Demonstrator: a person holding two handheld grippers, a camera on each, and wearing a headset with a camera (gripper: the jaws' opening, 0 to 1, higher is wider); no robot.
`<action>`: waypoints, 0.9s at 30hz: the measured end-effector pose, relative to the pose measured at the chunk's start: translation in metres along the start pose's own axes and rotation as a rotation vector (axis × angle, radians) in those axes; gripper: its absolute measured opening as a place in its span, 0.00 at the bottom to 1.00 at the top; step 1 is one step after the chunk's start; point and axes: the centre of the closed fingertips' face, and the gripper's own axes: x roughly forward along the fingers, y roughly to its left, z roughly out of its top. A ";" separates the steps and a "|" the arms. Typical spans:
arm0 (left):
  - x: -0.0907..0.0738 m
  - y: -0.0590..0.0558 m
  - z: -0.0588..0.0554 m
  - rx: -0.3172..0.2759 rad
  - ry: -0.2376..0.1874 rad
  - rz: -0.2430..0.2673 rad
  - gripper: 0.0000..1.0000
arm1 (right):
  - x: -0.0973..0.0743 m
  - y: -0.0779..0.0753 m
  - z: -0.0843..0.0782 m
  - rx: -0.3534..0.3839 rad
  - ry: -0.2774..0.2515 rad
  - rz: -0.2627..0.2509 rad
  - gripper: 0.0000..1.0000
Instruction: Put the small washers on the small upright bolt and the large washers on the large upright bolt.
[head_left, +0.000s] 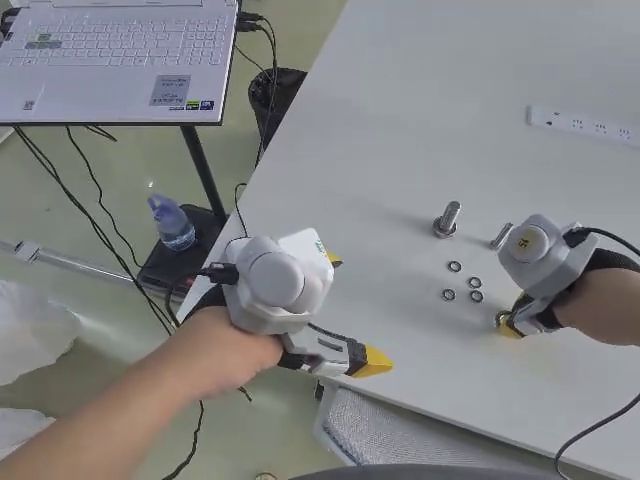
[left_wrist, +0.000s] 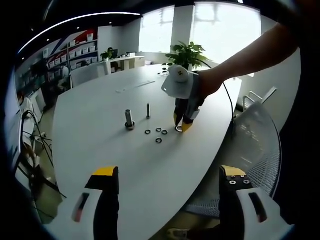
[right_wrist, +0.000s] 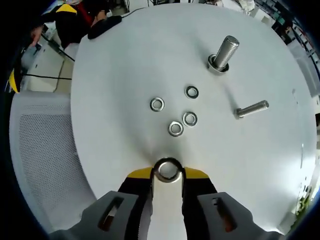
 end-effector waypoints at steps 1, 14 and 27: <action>0.000 0.000 0.001 0.001 0.000 -0.001 0.82 | -0.001 0.000 0.001 0.001 0.000 0.003 0.21; 0.005 0.004 0.009 0.010 -0.011 -0.015 0.82 | -0.021 -0.010 0.003 -0.004 0.016 0.004 0.21; 0.008 0.003 0.007 0.007 -0.006 -0.023 0.81 | -0.049 -0.027 0.024 -0.055 0.008 -0.003 0.21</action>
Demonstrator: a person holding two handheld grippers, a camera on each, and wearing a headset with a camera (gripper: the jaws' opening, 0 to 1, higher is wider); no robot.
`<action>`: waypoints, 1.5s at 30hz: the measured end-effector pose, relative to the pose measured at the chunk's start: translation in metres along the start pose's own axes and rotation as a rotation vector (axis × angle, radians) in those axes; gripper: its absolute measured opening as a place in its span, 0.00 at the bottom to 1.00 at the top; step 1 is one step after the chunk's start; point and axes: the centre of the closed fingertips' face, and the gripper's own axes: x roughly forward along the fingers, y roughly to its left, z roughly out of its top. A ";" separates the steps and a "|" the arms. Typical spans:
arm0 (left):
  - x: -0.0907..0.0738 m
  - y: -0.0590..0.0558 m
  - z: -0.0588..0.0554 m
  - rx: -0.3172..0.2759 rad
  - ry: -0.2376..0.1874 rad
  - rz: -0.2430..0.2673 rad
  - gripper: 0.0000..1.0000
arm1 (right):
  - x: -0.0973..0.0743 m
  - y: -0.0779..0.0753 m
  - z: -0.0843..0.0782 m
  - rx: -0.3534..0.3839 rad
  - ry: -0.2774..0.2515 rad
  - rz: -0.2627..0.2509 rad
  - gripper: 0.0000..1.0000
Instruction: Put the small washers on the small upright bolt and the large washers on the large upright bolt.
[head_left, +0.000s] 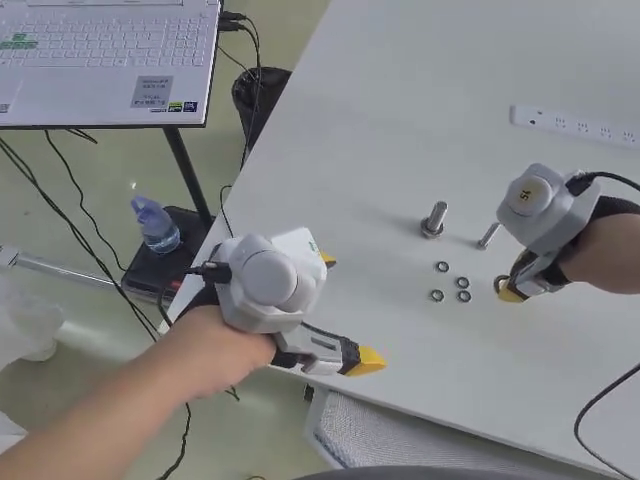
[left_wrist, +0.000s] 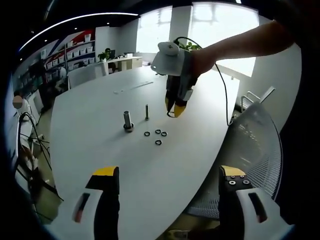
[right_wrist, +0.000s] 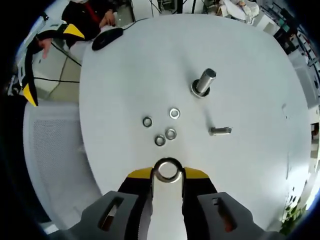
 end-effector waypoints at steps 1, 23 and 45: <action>0.000 0.000 0.000 0.000 0.002 0.001 0.81 | -0.001 -0.002 0.001 -0.001 0.000 -0.001 0.21; 0.000 0.008 0.001 -0.012 -0.002 0.004 0.82 | -0.026 -0.033 0.054 -0.083 -0.035 -0.025 0.21; 0.001 0.017 -0.010 -0.040 0.013 0.010 0.82 | -0.016 -0.051 0.098 -0.139 -0.046 -0.019 0.21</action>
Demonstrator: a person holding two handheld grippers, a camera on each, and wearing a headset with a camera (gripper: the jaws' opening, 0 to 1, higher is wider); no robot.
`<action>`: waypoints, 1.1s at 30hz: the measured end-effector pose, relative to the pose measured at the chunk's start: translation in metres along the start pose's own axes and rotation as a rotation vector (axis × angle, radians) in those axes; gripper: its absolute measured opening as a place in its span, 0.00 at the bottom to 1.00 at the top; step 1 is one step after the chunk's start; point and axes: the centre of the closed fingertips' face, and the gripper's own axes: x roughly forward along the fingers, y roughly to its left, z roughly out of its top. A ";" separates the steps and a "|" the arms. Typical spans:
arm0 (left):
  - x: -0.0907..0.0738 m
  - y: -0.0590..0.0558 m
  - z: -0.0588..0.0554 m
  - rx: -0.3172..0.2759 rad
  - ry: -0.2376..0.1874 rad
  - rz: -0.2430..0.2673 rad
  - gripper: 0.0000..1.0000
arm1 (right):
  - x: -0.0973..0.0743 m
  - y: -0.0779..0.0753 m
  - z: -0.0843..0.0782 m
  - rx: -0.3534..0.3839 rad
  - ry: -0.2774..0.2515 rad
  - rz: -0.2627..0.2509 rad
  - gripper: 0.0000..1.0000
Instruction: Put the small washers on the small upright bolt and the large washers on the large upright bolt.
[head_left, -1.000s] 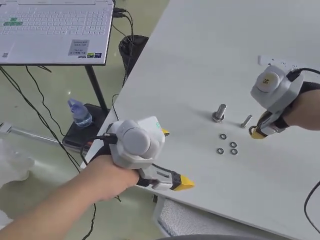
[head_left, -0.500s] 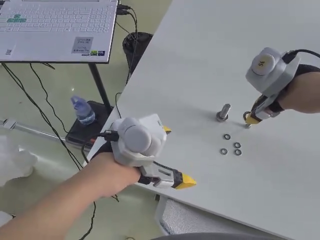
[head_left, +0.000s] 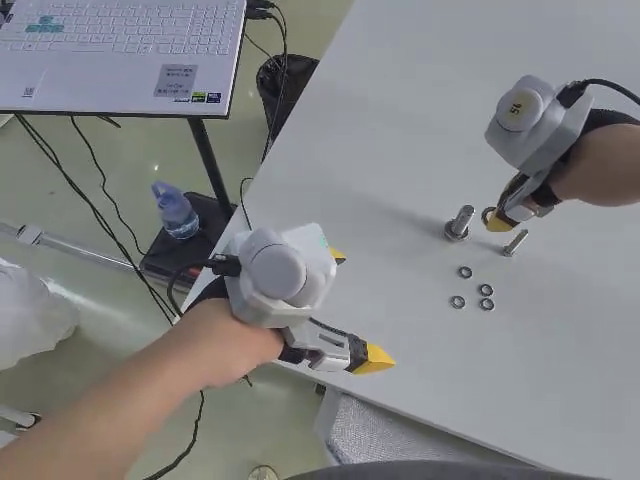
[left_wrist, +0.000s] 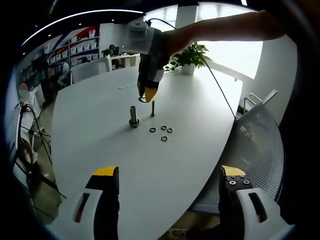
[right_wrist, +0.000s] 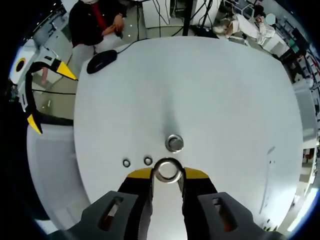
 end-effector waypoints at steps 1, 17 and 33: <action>-0.001 0.000 0.000 0.000 0.002 0.001 0.82 | 0.000 0.000 0.001 0.000 -0.001 0.000 0.21; 0.001 0.000 -0.002 -0.014 0.004 -0.002 0.81 | 0.019 -0.014 0.014 -0.015 0.010 0.007 0.21; 0.003 0.003 0.007 -0.017 -0.014 -0.016 0.81 | 0.030 -0.005 0.017 -0.009 0.017 0.018 0.21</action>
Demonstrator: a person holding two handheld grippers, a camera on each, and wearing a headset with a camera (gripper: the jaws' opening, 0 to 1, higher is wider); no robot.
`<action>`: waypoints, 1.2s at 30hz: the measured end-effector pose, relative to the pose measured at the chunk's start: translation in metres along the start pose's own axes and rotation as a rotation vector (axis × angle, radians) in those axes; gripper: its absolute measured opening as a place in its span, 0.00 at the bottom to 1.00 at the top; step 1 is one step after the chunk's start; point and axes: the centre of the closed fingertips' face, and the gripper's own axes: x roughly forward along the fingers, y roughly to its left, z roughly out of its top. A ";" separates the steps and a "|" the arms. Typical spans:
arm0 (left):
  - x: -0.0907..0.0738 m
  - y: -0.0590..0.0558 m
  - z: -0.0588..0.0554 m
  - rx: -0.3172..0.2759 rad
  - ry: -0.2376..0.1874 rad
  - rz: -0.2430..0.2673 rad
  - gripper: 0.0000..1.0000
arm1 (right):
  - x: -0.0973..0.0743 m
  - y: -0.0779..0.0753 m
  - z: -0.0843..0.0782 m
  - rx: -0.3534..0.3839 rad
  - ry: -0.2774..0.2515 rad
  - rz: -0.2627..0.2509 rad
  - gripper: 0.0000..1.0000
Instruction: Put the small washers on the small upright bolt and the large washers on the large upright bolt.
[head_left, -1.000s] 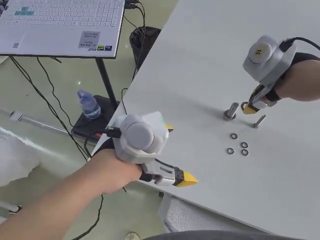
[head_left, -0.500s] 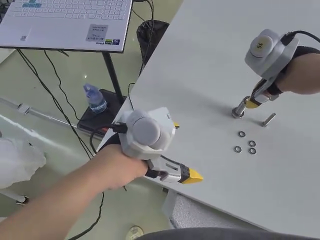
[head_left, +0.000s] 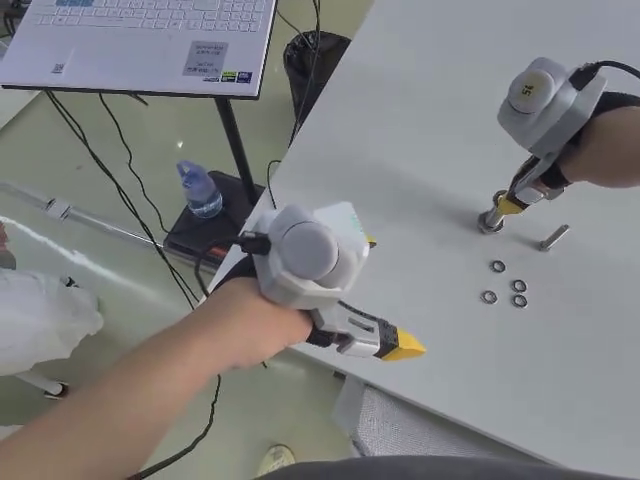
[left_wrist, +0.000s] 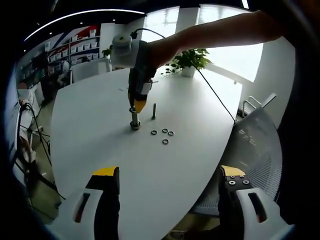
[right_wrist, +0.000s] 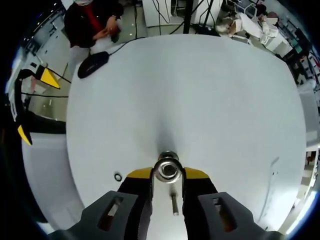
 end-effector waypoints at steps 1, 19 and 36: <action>0.000 0.000 0.000 -0.002 0.000 -0.001 0.81 | 0.000 0.001 -0.001 -0.006 0.004 -0.006 0.21; 0.000 0.000 -0.002 -0.005 0.009 -0.006 0.80 | 0.008 0.003 -0.004 -0.015 0.024 -0.009 0.21; -0.002 -0.001 -0.006 -0.011 0.016 -0.013 0.80 | 0.042 -0.016 -0.010 -0.022 0.033 -0.019 0.22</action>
